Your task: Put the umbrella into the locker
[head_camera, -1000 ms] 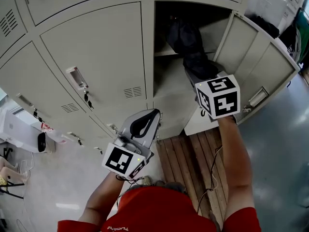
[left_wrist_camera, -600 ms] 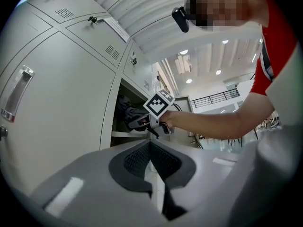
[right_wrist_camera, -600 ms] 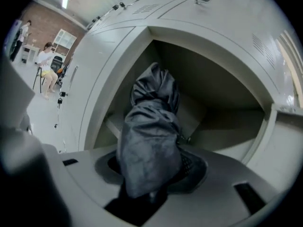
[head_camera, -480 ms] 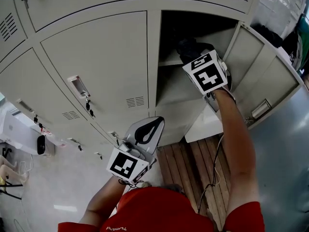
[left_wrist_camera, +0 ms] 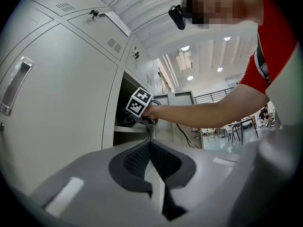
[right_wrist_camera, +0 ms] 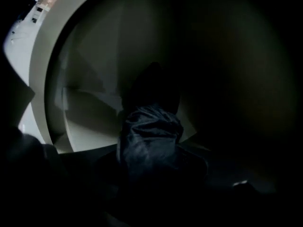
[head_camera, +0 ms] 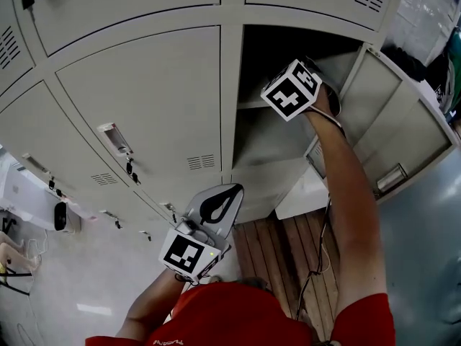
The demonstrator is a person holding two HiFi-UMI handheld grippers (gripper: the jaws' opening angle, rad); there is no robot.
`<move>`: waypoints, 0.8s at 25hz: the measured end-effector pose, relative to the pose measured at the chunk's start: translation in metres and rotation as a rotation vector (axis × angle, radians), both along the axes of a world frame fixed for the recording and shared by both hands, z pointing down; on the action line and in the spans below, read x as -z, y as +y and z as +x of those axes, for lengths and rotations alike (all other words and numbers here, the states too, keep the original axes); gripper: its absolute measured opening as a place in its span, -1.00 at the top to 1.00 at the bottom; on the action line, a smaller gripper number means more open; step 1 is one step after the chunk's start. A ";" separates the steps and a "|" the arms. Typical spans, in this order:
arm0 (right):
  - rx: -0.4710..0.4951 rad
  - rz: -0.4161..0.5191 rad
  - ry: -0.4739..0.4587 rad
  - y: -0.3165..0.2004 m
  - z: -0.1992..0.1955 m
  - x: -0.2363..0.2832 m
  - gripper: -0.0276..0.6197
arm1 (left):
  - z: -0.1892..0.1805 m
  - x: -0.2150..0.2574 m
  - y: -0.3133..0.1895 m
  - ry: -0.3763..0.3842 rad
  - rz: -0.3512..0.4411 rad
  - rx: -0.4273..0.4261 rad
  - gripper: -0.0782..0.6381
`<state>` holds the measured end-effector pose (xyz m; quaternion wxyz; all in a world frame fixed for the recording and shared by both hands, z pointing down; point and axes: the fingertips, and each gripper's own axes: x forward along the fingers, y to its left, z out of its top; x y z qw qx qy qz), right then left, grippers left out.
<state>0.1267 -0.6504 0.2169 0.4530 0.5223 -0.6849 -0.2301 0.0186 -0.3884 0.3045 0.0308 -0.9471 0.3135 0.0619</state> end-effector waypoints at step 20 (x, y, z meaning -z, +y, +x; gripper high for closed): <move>0.033 -0.093 0.031 -0.059 0.006 -0.021 0.26 | 0.002 -0.011 -0.011 -0.033 -0.055 0.010 0.77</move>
